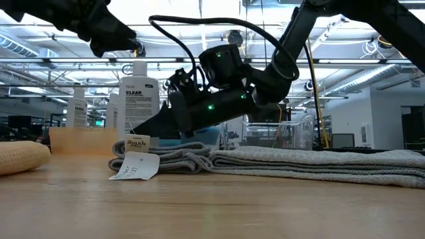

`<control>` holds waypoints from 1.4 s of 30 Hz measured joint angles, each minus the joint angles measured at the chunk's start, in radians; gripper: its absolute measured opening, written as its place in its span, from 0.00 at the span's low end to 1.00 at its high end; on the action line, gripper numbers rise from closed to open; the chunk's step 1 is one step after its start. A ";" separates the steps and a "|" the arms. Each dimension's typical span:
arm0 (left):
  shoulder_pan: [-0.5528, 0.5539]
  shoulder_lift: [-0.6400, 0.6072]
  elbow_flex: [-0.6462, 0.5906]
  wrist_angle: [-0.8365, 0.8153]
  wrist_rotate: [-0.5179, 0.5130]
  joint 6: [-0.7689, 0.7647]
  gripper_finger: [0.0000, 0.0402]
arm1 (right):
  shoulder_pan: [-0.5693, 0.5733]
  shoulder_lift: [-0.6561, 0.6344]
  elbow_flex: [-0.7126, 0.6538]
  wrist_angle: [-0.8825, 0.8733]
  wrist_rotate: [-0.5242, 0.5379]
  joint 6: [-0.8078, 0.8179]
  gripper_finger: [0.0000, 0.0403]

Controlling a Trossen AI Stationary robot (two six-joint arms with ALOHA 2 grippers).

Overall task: Pick & Place Kitchen Items
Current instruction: Put the white plastic restorer bottle into the orange bin

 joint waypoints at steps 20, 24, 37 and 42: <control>-0.034 0.200 0.056 -0.046 0.142 -0.035 0.53 | 0.002 0.000 -0.001 -0.001 0.001 -0.013 0.10; -0.035 0.241 0.067 -0.045 0.083 -0.002 0.53 | 0.001 0.000 -0.001 -0.001 0.004 -0.009 0.11; -0.034 0.259 0.124 -0.085 -0.032 0.019 0.53 | 0.004 -0.002 0.000 -0.038 -0.002 -0.017 0.08; -0.034 0.287 0.124 -0.105 0.048 0.008 0.53 | 0.007 -0.002 0.000 -0.036 0.000 -0.020 0.07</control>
